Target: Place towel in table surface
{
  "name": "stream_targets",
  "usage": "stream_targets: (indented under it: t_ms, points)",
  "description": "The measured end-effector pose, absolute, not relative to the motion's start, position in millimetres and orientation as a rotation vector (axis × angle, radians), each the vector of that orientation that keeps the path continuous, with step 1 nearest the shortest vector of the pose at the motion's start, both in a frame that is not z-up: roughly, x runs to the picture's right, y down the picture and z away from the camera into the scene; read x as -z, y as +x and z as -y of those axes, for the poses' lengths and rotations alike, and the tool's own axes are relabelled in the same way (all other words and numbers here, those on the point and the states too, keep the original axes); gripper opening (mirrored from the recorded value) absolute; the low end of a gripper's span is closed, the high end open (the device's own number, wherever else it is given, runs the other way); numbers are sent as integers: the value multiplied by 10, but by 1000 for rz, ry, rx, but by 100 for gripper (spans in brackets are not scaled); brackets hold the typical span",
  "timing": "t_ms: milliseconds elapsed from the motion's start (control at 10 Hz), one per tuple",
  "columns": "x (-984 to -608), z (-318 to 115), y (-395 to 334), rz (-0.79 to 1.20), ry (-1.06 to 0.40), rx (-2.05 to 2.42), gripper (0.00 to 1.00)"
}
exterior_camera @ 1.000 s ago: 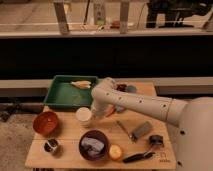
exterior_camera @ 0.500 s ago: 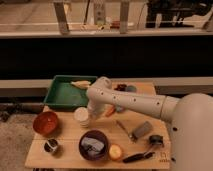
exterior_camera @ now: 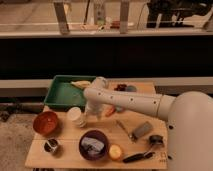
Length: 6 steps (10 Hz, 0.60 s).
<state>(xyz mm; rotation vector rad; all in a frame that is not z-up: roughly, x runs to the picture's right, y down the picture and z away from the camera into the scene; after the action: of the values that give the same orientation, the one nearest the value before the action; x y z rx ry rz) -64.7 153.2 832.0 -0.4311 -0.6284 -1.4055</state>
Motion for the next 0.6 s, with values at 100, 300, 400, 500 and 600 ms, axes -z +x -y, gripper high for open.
stream_targets:
  t_ms: [100, 300, 400, 500, 600]
  points:
    - [-8288, -1493, -620, 623, -427, 1403, 77]
    - [-8206, -1431, -642, 618, -415, 1417, 80]
    - [-8136, -1383, -638, 615, -412, 1423, 80]
    - [-8022, -1326, -660, 615, -409, 1437, 80]
    - [-7963, -1328, -691, 617, -409, 1448, 80]
